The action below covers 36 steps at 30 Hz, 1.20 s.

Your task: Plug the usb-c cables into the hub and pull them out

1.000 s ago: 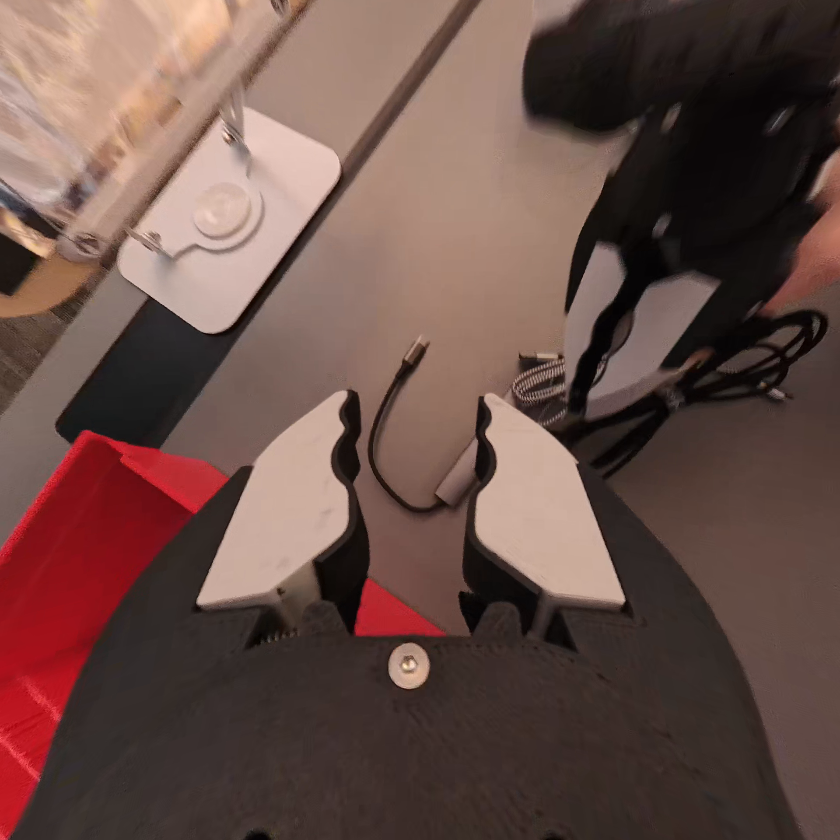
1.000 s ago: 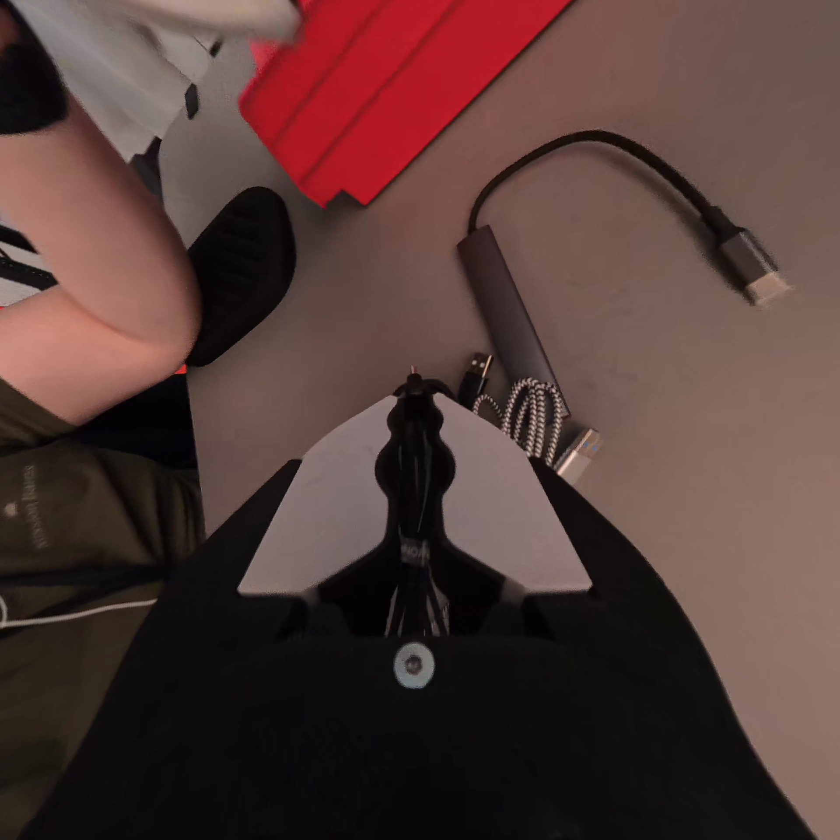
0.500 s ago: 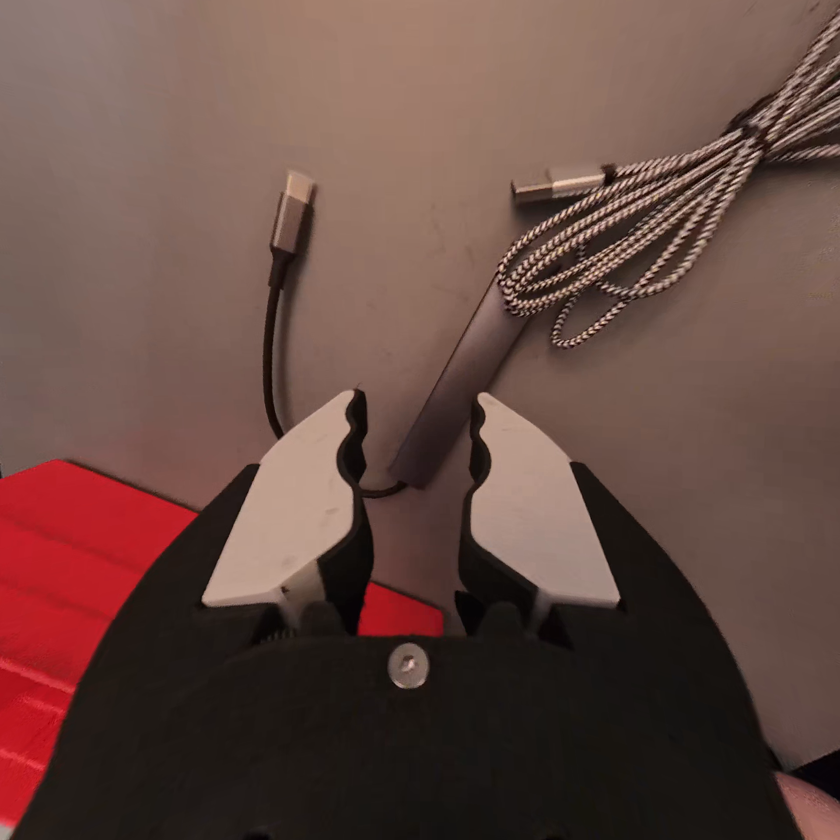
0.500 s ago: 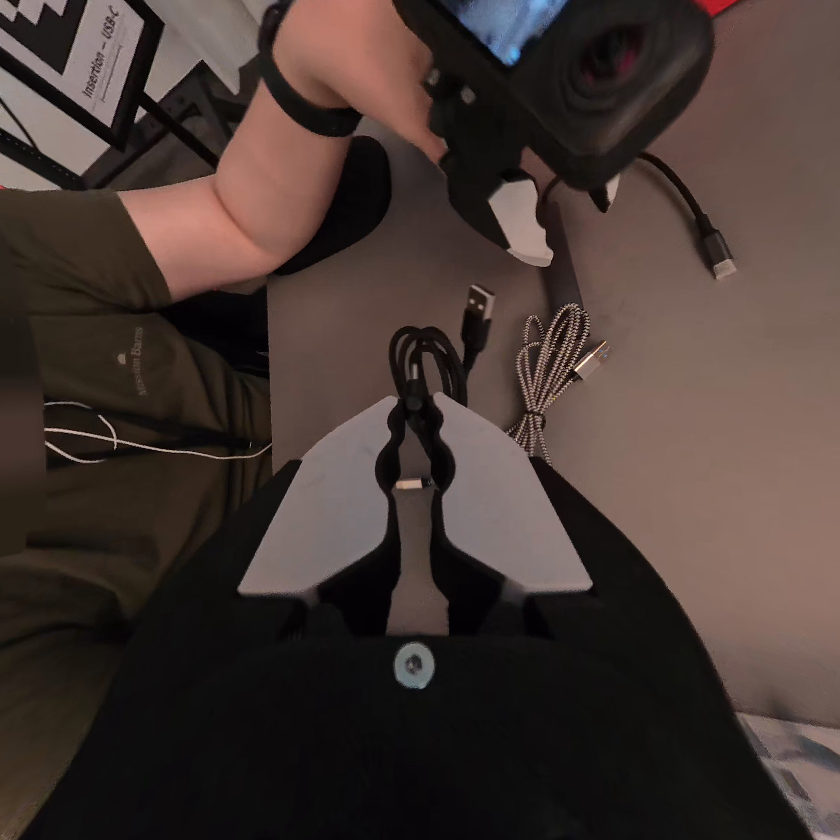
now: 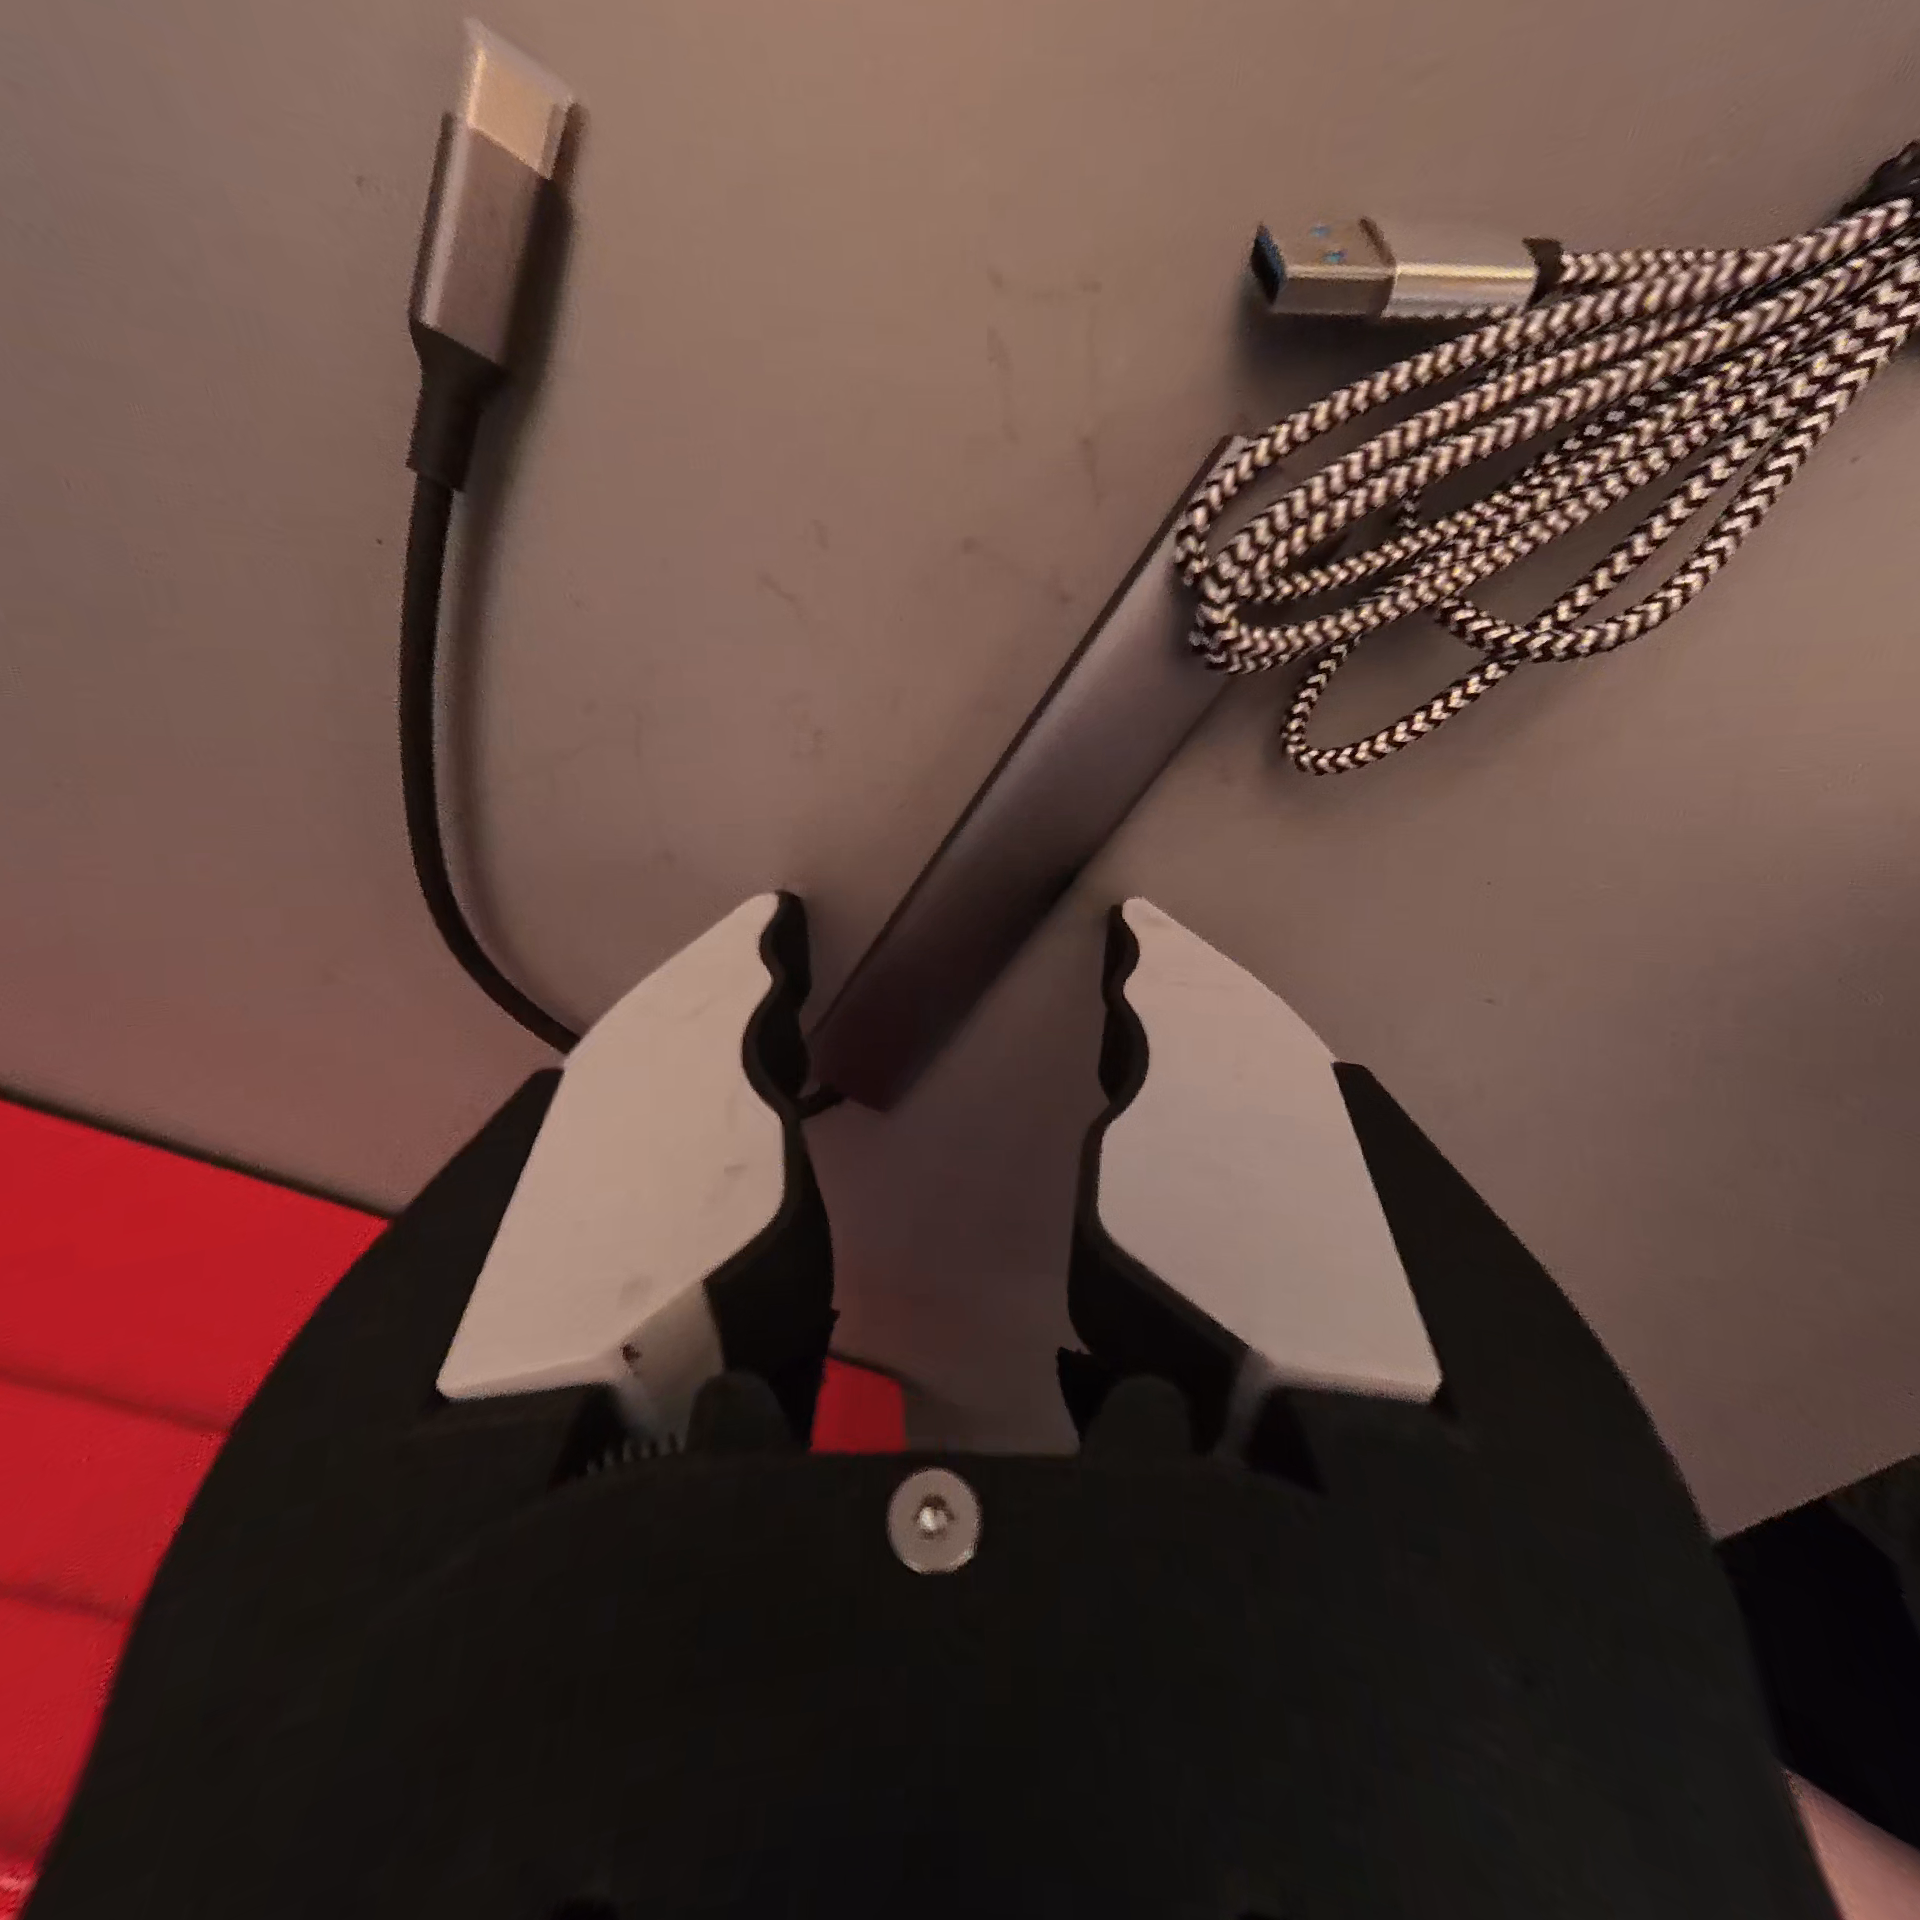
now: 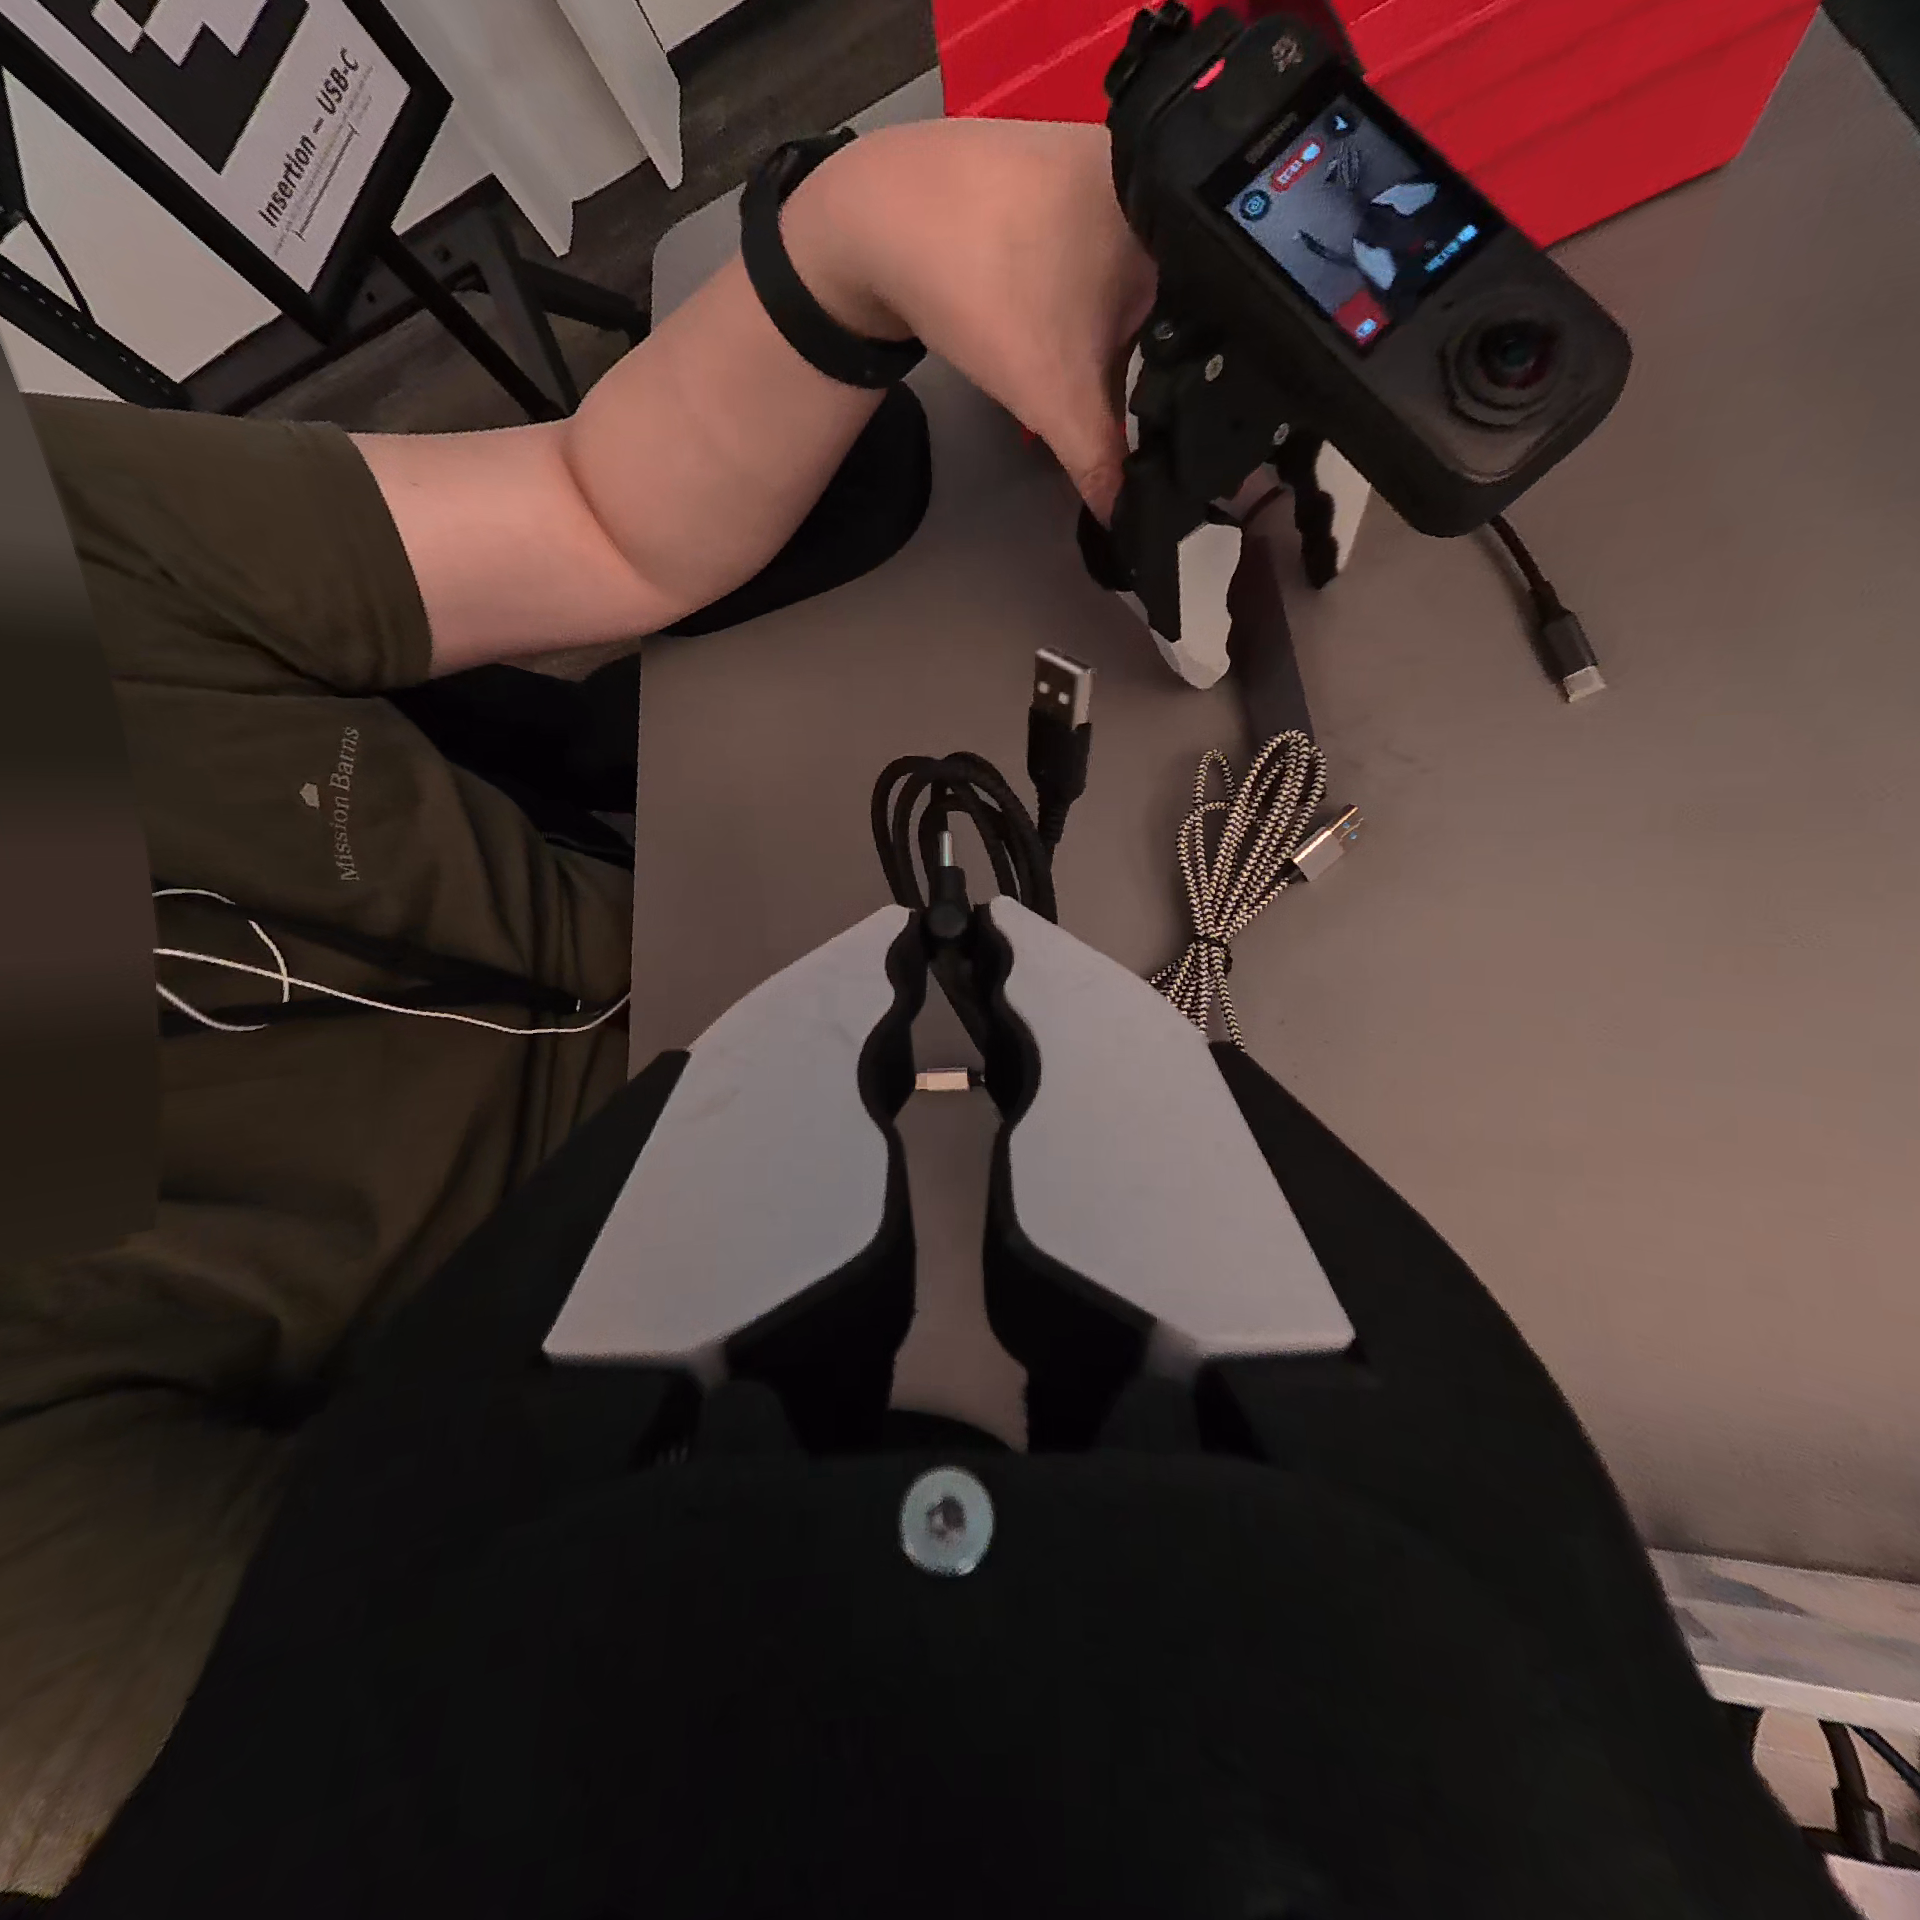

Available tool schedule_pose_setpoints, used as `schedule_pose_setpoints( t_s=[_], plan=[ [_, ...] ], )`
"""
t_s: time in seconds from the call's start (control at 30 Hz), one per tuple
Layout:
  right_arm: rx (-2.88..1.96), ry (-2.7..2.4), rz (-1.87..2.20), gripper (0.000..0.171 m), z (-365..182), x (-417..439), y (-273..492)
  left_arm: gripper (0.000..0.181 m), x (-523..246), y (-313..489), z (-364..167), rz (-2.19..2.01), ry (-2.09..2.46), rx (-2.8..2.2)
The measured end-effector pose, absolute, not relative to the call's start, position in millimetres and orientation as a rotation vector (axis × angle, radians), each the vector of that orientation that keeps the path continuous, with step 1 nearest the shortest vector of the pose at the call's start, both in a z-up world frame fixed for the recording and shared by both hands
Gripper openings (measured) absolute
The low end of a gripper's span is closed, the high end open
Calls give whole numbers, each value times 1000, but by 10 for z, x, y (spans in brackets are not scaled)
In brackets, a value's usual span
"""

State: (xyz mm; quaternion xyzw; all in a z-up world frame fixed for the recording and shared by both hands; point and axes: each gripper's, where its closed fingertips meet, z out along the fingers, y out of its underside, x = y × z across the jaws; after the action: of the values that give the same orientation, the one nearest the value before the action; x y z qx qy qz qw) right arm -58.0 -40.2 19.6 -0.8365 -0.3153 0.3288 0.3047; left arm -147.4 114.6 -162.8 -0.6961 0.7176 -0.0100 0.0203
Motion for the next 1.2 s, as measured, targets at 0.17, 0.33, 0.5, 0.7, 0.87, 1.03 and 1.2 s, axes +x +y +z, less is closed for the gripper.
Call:
schedule_pose_setpoints(
  t_s=[0.17,0.33,0.5,0.7,0.87,1.03,1.2],
  plan=[
    [-2230,-861,843,9,158,-581,-403,34,-1623,1132,-1622,63,2137,-2332],
    [-2230,-862,834,9,157,-567,-397,45,-1799,1038,-1626,163,2238,-2308],
    [-2224,-857,827,9,172,-542,-395,48,-2028,913,-1627,299,2406,-2213],
    [-2219,-849,807,9,193,-510,-395,26,-2064,912,-1623,278,2453,-2141],
    [-2224,-853,790,9,188,-493,-397,25,-2043,915,-1617,153,2373,-2278],
    [-2219,-851,788,9,201,-475,-401,24,-1997,934,-1620,108,2364,-2259],
    [-2218,-851,791,9,202,-469,-399,28,-1998,924,-1629,178,2409,-2161]
  ],
)
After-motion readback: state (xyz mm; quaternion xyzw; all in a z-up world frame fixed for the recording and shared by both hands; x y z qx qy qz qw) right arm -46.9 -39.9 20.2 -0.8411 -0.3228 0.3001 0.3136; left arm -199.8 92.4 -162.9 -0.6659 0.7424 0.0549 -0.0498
